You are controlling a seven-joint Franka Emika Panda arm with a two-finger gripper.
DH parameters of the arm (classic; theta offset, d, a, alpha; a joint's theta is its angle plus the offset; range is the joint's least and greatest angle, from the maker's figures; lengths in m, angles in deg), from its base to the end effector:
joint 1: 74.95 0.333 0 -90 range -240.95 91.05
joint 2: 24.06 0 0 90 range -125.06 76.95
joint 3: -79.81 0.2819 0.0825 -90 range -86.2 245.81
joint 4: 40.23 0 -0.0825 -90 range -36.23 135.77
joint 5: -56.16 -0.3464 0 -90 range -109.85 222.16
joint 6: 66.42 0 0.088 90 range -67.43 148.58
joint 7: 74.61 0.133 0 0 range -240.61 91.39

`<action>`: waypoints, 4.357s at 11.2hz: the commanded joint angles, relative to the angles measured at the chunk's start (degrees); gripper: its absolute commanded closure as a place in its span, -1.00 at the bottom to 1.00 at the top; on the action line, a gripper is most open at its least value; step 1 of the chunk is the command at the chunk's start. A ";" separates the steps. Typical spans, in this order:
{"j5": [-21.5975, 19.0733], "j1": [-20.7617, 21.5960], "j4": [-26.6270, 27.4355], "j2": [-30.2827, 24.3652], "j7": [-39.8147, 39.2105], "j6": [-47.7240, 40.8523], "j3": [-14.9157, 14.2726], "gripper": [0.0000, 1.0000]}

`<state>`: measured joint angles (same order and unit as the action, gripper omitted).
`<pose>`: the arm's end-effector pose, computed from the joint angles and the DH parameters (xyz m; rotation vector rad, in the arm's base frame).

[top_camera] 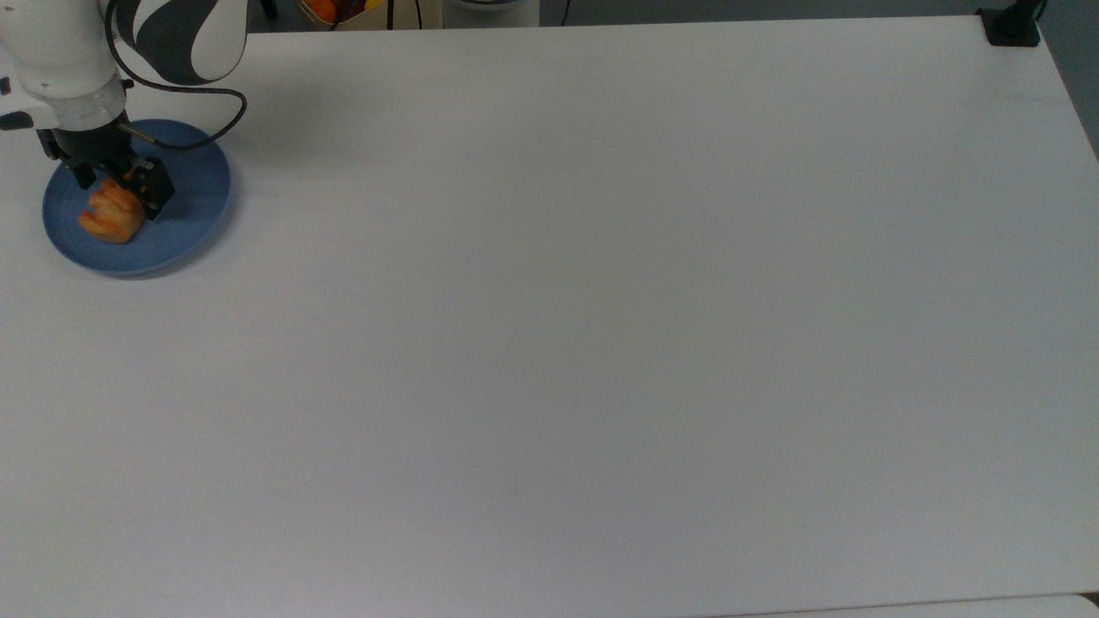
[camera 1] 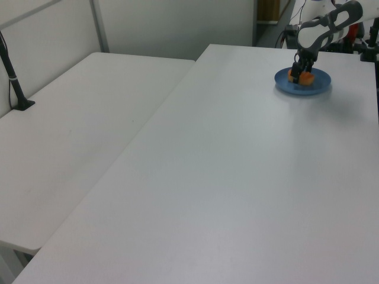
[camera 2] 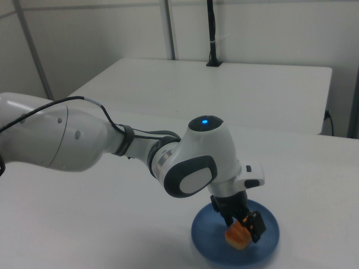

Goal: Put the bread on the table
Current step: 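Lift the bread roll off the plate and carry it beside the plate, then lower the bread roll onto the table and open the gripper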

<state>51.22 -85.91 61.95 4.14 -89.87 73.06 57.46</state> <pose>0.5397 -0.3311 0.2841 2.9135 -0.4632 0.1976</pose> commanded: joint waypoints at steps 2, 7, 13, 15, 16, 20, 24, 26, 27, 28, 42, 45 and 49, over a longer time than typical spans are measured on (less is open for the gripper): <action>-1.04 0.42 0.39 0.11 -0.74 1.58 -0.24 -0.40; -0.95 0.42 0.48 -0.07 -1.35 1.40 -0.24 0.79; -1.12 0.07 -3.02 -4.45 -4.24 -6.90 -0.59 0.99; -5.13 0.41 -7.59 -5.08 -6.01 -10.02 -1.03 0.98; -8.13 0.50 -9.61 -4.82 -6.97 -9.76 -1.12 0.93; -11.31 3.05 -15.77 0.36 -8.39 -0.66 -0.42 0.87; -12.02 4.72 -24.64 12.47 -8.73 9.46 1.07 0.86; -11.41 5.16 -25.27 14.87 -9.61 11.51 2.13 0.86; -11.41 5.42 -25.27 15.48 -11.09 11.51 2.13 0.86; -11.41 5.43 -25.36 16.44 -12.85 11.60 2.13 0.85; -11.50 6.22 -26.68 20.15 -15.59 17.14 3.27 -1.00; -11.23 6.22 -26.16 20.06 -16.21 17.14 3.10 -1.00; -10.97 6.30 -25.98 20.23 -16.29 17.05 3.10 -1.00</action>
<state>40.65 -79.98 35.07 24.80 -104.89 89.84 60.80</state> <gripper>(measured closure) 0.000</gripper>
